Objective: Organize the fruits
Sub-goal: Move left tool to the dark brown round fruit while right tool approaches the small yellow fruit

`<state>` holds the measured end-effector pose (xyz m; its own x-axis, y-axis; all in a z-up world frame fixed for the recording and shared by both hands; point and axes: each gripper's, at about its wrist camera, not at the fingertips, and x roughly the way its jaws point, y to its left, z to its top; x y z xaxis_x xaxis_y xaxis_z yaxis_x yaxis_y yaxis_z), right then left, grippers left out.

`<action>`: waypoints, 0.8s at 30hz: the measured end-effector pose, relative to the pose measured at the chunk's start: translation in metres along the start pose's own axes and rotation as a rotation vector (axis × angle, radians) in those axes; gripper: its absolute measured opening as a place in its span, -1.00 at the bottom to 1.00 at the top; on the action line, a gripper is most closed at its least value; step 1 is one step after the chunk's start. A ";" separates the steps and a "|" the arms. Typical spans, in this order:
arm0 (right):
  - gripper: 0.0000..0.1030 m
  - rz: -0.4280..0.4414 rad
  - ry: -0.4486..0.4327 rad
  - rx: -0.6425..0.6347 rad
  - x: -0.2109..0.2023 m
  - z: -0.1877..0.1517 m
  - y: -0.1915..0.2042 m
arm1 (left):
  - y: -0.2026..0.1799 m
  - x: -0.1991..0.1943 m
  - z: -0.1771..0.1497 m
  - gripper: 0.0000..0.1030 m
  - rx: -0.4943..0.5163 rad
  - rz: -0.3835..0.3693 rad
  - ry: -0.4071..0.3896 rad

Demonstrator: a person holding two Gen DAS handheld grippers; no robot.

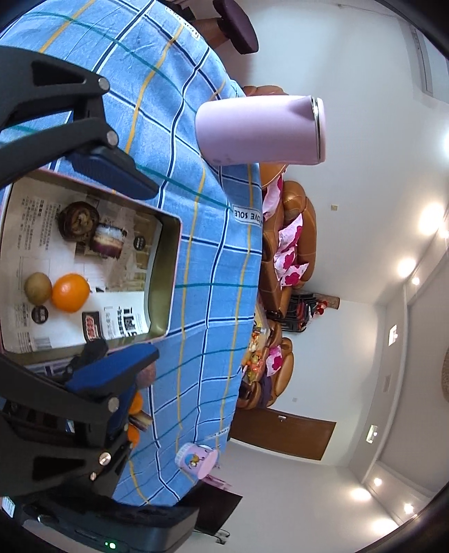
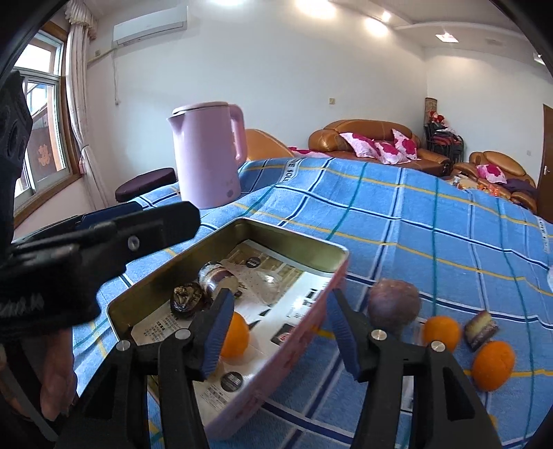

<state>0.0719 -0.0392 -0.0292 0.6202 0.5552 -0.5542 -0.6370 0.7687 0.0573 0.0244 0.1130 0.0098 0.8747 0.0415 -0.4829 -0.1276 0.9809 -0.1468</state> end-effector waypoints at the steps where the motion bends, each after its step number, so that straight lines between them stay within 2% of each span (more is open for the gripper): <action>1: 0.12 -0.013 -0.006 0.000 -0.006 -0.001 -0.004 | -0.003 0.000 -0.001 0.70 0.000 -0.005 0.000; 8: 0.13 -0.125 -0.011 0.070 -0.046 -0.023 -0.054 | -0.037 0.008 -0.010 0.70 0.046 -0.048 0.021; 15: 0.14 -0.220 0.019 0.190 -0.070 -0.053 -0.108 | -0.070 0.018 -0.023 0.70 0.082 -0.085 0.065; 24: 0.14 -0.245 0.066 0.233 -0.069 -0.068 -0.132 | -0.104 0.030 -0.038 0.70 0.142 -0.115 0.109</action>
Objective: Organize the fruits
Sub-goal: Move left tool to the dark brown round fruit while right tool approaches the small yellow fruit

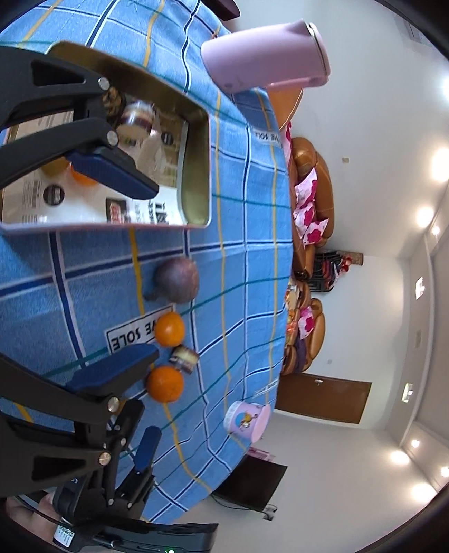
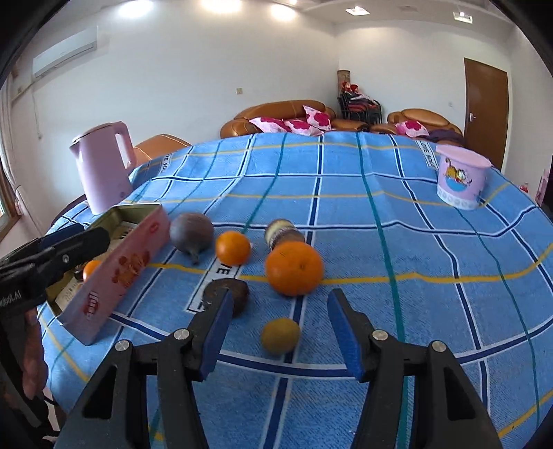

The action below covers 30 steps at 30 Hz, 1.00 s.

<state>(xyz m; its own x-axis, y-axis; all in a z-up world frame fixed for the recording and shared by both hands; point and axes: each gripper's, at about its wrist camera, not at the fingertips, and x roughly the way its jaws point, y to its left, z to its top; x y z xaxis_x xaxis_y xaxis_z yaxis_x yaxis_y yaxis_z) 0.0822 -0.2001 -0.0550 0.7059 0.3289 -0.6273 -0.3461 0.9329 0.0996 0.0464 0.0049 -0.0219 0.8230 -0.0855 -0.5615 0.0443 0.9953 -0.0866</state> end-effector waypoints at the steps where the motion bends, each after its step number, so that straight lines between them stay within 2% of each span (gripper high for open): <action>1: 0.14 -0.002 0.008 -0.002 0.002 -0.001 0.000 | -0.002 0.002 -0.001 0.70 0.004 -0.004 0.006; 9: 0.14 0.007 0.062 -0.008 0.010 -0.003 -0.001 | -0.017 0.014 -0.008 0.70 0.031 -0.022 0.038; 12: 0.14 -0.015 0.079 -0.029 0.012 -0.003 0.000 | -0.020 0.016 -0.008 0.70 0.036 -0.030 0.045; 14: -0.08 -0.002 0.096 -0.033 0.016 -0.003 0.000 | -0.022 0.018 -0.009 0.70 0.042 -0.032 0.050; 16: -0.15 0.017 0.121 -0.037 0.020 -0.003 0.000 | -0.025 0.020 -0.009 0.70 0.046 -0.037 0.054; 19: -0.44 0.041 0.143 -0.047 0.023 -0.004 0.002 | -0.028 0.022 -0.009 0.69 0.053 -0.045 0.062; 23: -0.45 0.046 0.128 -0.029 0.021 -0.004 -0.002 | -0.035 0.025 -0.009 0.68 0.071 -0.057 0.071; 30: -0.45 -0.035 0.095 -0.001 0.016 0.000 -0.018 | -0.049 0.035 -0.009 0.57 0.087 -0.095 0.109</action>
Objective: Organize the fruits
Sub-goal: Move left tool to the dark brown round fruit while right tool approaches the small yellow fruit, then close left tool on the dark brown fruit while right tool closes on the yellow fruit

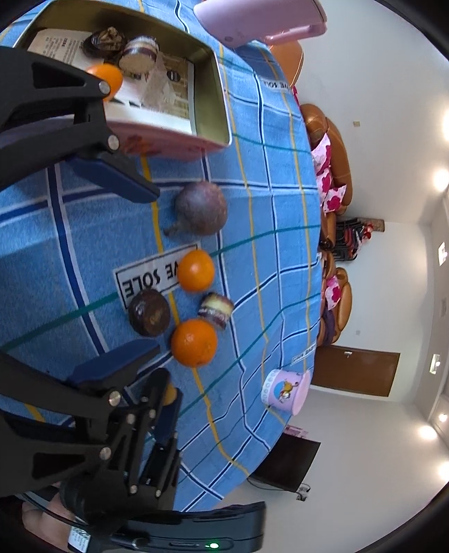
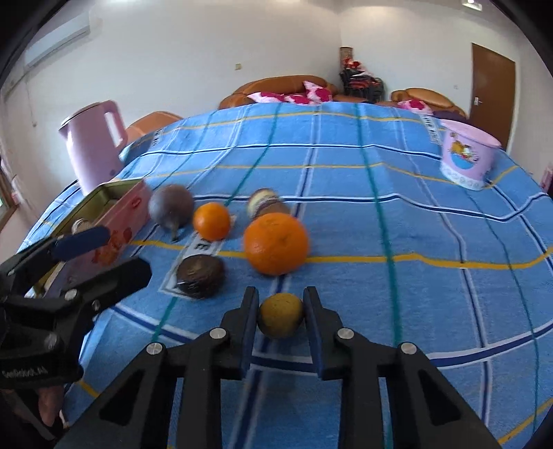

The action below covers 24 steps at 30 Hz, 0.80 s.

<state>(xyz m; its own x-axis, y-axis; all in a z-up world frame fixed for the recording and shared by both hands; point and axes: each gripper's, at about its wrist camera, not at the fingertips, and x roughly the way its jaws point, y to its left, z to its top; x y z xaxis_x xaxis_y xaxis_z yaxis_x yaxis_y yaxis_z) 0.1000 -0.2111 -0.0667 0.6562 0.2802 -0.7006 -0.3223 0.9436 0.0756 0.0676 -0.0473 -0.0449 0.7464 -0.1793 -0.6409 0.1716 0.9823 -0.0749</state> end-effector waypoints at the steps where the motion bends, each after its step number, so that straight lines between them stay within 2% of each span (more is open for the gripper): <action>1: -0.45 -0.001 0.000 0.007 0.000 0.001 -0.003 | -0.002 0.002 0.000 0.52 0.001 -0.008 0.008; 6: -0.45 0.034 0.005 0.070 0.002 0.002 -0.016 | -0.010 0.016 0.001 0.34 0.001 -0.052 0.054; 9: -0.45 0.027 0.001 0.072 0.001 0.001 -0.015 | -0.012 0.024 0.001 0.26 -0.004 -0.066 0.080; 17: -0.45 0.022 0.004 0.075 0.002 0.000 -0.015 | -0.015 0.038 0.000 -0.10 0.005 -0.111 0.143; 19: -0.45 0.022 0.008 0.067 0.003 0.000 -0.014 | -0.016 0.038 -0.001 -0.24 0.013 -0.129 0.140; 24: -0.45 0.032 0.000 0.053 0.002 0.000 -0.012 | -0.018 0.033 -0.003 -0.26 0.024 -0.140 0.111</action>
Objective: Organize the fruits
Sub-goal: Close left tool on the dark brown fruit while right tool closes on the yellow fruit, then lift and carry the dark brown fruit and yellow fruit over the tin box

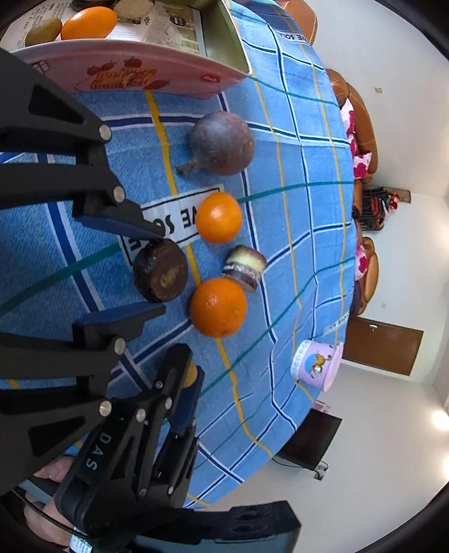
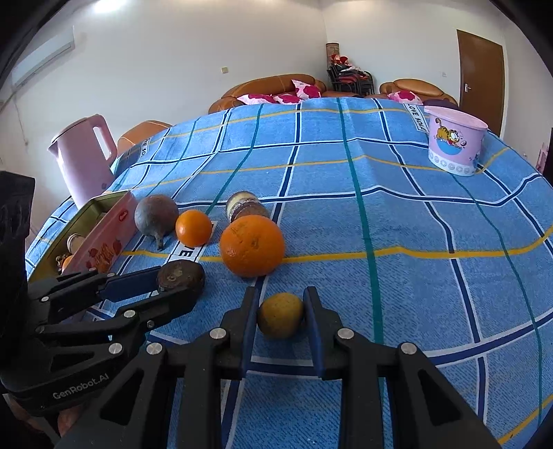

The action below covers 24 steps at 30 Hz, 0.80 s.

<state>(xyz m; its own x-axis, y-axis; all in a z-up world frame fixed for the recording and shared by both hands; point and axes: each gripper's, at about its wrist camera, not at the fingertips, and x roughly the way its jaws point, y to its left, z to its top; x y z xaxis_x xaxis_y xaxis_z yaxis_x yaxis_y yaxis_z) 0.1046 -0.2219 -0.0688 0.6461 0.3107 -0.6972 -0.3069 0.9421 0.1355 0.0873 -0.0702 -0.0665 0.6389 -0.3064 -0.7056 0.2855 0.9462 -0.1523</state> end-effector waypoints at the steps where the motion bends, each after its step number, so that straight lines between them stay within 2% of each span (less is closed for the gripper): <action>1: -0.45 0.000 -0.005 -0.005 -0.001 0.000 0.001 | 0.000 -0.002 -0.001 -0.26 0.001 -0.002 -0.009; 24: -0.45 0.048 -0.122 -0.036 -0.021 -0.006 0.004 | 0.013 -0.026 -0.004 -0.26 -0.055 0.017 -0.144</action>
<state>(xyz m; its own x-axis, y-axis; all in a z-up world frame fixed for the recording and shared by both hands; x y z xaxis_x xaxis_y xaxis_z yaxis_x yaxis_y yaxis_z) 0.0856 -0.2253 -0.0584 0.7098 0.3706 -0.5991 -0.3630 0.9212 0.1397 0.0712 -0.0500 -0.0530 0.7399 -0.2986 -0.6027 0.2367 0.9543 -0.1822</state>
